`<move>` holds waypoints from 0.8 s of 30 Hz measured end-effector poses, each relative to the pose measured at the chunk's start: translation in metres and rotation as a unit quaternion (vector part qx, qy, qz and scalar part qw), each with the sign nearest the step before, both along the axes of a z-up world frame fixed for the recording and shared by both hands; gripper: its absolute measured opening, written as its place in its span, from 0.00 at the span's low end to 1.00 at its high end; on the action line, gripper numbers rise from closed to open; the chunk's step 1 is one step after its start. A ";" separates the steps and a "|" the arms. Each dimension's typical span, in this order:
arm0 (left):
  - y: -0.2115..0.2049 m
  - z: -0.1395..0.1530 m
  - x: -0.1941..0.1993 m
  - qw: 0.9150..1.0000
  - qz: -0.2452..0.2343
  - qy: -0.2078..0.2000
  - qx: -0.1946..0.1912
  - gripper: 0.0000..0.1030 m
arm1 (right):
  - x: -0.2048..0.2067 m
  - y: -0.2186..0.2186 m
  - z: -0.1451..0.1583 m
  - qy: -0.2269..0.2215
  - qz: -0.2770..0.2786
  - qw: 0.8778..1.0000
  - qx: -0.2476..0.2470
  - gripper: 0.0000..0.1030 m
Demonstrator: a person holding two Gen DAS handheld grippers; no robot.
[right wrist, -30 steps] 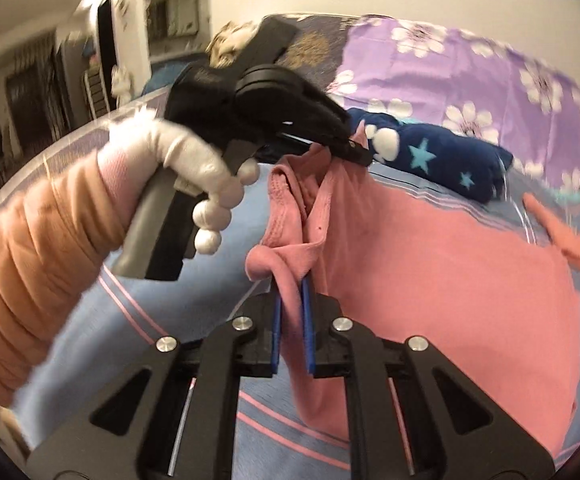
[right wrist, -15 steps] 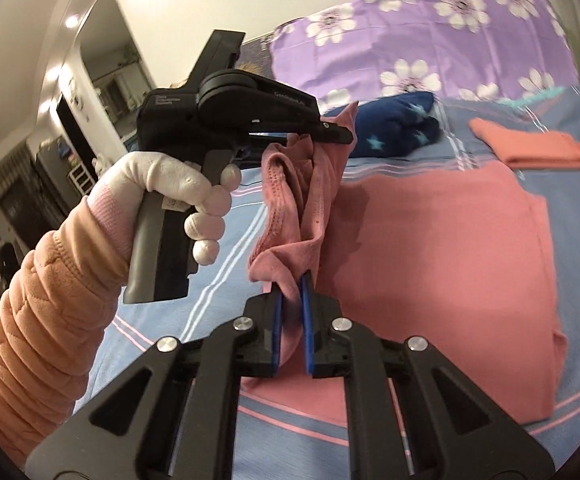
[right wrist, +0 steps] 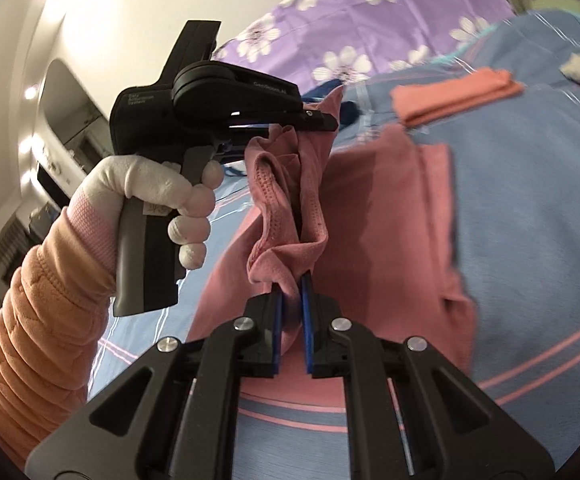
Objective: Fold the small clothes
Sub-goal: 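Fold the lifted collar edge over the shirt with the right gripper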
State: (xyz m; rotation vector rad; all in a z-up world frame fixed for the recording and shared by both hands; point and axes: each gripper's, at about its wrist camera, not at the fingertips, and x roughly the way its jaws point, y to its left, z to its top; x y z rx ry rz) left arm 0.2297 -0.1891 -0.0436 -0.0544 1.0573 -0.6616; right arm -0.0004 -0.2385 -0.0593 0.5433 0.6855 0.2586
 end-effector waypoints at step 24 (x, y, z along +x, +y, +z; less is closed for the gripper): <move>0.018 0.045 -0.110 0.980 -0.087 -0.164 0.067 0.60 | -0.003 -0.039 -0.036 0.068 -0.021 0.996 0.050 0.08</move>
